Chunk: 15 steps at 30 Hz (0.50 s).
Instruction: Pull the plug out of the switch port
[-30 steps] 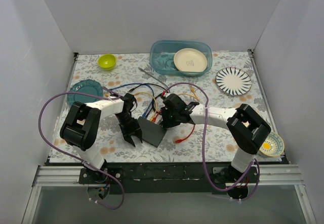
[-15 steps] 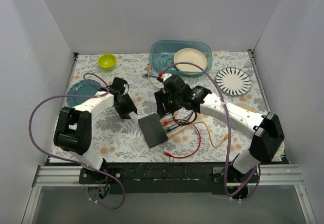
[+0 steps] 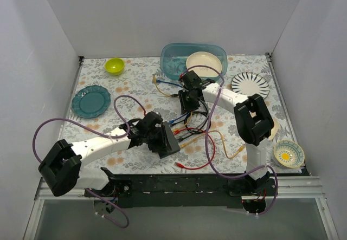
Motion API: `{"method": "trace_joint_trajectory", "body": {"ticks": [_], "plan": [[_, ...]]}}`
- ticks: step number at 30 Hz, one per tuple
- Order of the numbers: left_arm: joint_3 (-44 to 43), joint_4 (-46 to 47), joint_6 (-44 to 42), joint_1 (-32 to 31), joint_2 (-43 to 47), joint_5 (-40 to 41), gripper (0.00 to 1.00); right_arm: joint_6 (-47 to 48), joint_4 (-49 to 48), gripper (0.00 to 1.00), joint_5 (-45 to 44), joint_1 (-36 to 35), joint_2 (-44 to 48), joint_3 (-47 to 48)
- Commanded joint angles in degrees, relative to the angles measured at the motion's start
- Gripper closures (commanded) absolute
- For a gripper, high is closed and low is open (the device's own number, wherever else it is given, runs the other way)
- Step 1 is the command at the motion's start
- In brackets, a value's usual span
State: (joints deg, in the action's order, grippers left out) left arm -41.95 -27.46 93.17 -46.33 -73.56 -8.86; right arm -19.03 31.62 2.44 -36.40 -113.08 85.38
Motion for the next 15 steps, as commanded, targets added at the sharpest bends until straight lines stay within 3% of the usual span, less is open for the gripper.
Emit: {"method": "trace_joint_trajectory", "body": {"ticks": [1, 8, 15], "plan": [[3.10, 3.91, 2.63, -4.99, 1.75, 0.78, 0.72, 0.75, -2.52, 0.61, 3.45, 0.63, -1.62, 4.26], [6.70, 7.59, 5.36, -8.69, -2.99, -1.50, 0.80, 1.62, -1.91, 0.61, 2.92, 0.72, -5.14, 2.34], [9.08, 9.27, 7.38, -8.69, -11.05, -0.90, 0.83, 1.80, -6.29, 0.61, 1.96, 0.72, 1.18, -10.23]]}}
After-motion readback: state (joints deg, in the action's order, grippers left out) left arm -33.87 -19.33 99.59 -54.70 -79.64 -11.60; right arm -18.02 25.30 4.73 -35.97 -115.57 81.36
